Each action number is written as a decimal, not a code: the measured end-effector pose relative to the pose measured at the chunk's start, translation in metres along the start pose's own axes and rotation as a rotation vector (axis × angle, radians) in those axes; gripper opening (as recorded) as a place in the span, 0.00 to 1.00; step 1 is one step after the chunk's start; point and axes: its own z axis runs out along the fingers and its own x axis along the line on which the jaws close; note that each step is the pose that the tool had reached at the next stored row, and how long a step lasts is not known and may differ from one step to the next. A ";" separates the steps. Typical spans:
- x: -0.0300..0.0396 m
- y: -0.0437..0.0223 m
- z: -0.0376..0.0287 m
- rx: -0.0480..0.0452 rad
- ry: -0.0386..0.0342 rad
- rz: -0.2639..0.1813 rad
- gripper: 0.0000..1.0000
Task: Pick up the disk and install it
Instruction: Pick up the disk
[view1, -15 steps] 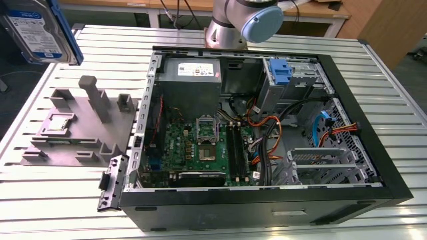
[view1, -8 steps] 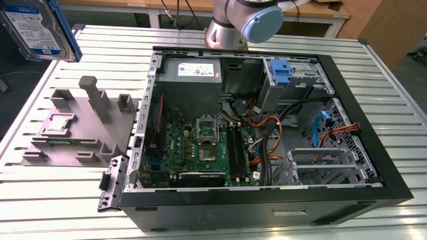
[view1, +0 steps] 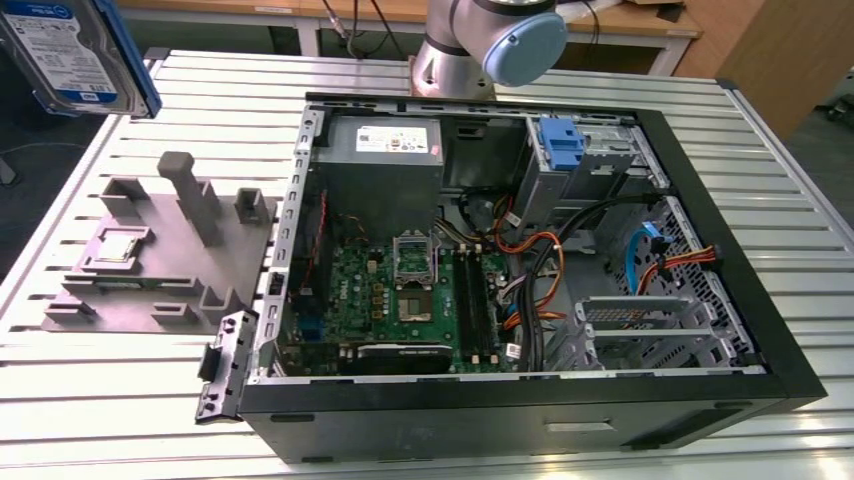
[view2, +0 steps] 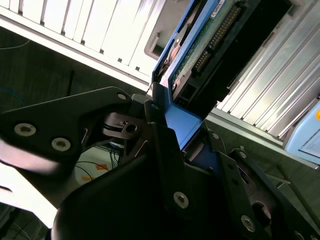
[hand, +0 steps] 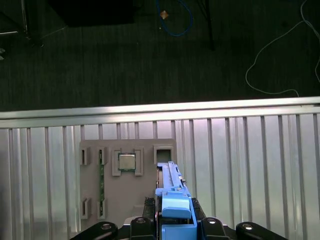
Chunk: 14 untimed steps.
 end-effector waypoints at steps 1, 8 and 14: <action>0.0000 0.0000 0.0000 0.0000 0.0000 -0.002 0.37; 0.0000 0.0000 0.0000 -0.0003 0.0002 -0.023 0.37; 0.0000 0.0000 0.0000 -0.0004 0.0002 -0.023 0.37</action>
